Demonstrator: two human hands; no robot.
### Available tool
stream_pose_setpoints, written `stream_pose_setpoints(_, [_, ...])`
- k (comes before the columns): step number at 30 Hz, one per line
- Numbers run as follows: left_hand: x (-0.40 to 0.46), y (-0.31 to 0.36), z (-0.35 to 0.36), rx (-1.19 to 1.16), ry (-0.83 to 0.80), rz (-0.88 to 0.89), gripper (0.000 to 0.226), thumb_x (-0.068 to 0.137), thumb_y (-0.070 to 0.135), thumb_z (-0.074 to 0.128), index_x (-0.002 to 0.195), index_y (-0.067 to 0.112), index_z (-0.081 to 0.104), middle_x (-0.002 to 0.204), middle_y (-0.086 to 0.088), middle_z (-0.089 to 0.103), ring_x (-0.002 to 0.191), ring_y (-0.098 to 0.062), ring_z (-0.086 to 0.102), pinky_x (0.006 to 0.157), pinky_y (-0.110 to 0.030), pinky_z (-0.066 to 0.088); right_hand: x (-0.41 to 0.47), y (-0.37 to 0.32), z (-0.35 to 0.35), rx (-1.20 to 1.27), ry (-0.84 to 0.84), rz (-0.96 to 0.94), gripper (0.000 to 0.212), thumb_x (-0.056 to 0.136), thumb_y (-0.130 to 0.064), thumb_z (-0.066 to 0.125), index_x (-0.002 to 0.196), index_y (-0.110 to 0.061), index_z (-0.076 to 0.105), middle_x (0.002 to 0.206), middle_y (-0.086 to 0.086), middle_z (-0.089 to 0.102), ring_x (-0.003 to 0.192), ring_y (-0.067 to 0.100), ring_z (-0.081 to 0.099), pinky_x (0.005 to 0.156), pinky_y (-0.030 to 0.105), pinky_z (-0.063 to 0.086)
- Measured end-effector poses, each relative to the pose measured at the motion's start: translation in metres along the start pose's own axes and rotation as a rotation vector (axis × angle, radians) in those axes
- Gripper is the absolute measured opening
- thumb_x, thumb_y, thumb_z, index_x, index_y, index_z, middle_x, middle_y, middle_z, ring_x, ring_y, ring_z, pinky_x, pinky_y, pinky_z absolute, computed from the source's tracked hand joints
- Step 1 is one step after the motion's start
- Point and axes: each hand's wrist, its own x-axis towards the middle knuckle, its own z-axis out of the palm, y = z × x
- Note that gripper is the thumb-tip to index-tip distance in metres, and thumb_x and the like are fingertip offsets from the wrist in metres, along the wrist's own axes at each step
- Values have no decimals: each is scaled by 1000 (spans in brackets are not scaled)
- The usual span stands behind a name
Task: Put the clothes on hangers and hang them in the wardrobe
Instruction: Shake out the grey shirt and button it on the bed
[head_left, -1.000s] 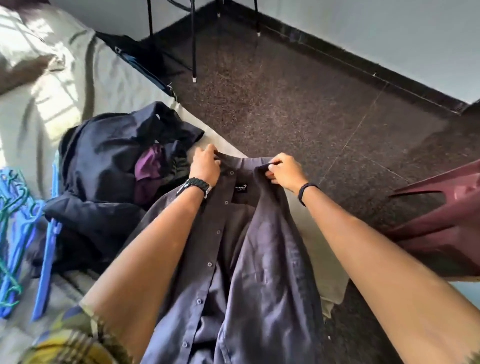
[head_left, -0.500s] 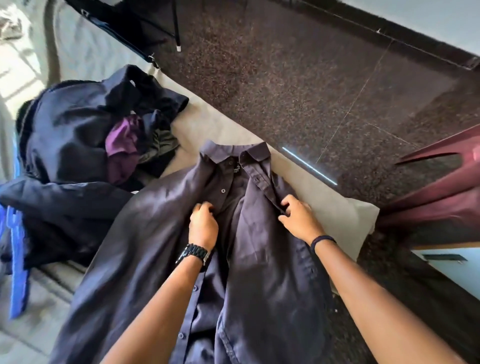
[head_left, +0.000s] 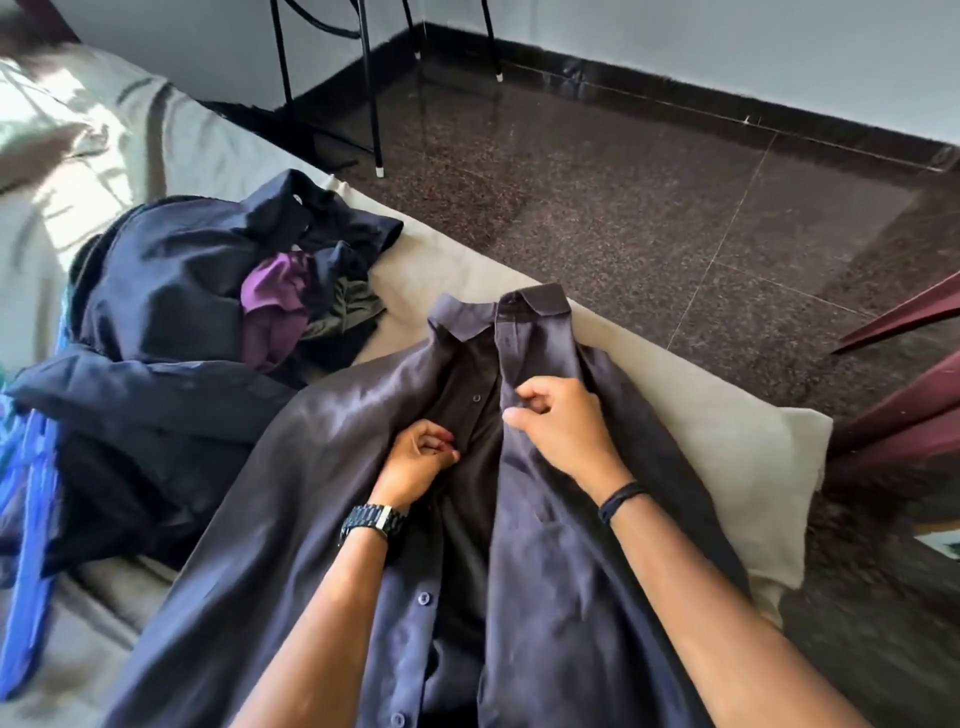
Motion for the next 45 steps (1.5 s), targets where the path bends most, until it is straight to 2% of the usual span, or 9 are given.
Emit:
stream_pose_setpoints(3, [-2,-13,-2,-116,-4,72,29,80,-15,63,79,11,53,71,-3,53,63,-6,49,58,-7,43,-25,2,33,-16,-4,-67,5,83,-17,70,87,-14,68,53,-9,50,57,7,48,61,18,36])
stream_pose_setpoints(7, [-7,-24,-6,-177,-21,176,28,82,-15,60,78,10,50,73,-4,53,64,1,53,62,-8,44,-49,12,66,-229,48,-106,11,92,-24,59,99,-18,63,81,6,69,88,29,59,73,36,42])
stream_pose_setpoints(11, [-14,-14,-8,-138,-33,254,34,81,-14,61,70,13,45,68,-4,48,64,-8,45,59,-14,39,-67,16,79,-257,177,-20,8,90,-21,59,96,-16,63,85,10,70,90,34,60,72,39,43])
stream_pose_setpoints(17, [-36,0,-8,-273,-5,242,30,75,-8,72,72,10,49,67,-11,59,60,-20,59,62,-33,50,-68,8,82,94,325,170,9,81,-8,69,89,-4,70,77,3,65,75,15,59,75,22,44])
stream_pose_setpoints(22, [-49,-1,-7,-533,-81,154,27,79,-13,66,77,7,49,75,-14,62,68,-20,62,67,-26,54,-74,12,92,376,332,207,13,83,-7,68,77,-18,66,75,0,65,74,11,57,76,31,48])
stream_pose_setpoints(25, [-49,-8,-5,-569,-130,96,23,82,-12,64,79,7,50,74,-12,62,66,-17,61,66,-23,53,-83,13,94,444,332,174,10,85,-4,65,82,-13,66,75,2,63,72,10,55,69,23,46])
stream_pose_setpoints(30, [-52,-17,1,-577,-127,51,22,86,-9,60,79,9,49,73,-9,61,65,-15,58,66,-24,52,-94,20,100,433,444,103,11,87,-8,66,84,-18,67,83,6,70,78,11,63,75,28,52])
stream_pose_setpoints(36, [-47,-29,0,-608,-173,13,19,89,-9,54,85,8,49,77,-9,60,74,-21,60,75,-29,52,-91,25,119,34,479,-24,10,83,-4,67,91,-8,72,80,1,62,69,3,57,70,4,41])
stream_pose_setpoints(45, [-44,-37,1,-660,-240,-4,17,89,-9,55,85,6,48,80,-11,61,74,-18,61,77,-27,52,-91,36,127,59,554,1,9,81,-1,68,88,-7,72,77,0,61,68,6,57,68,5,41])
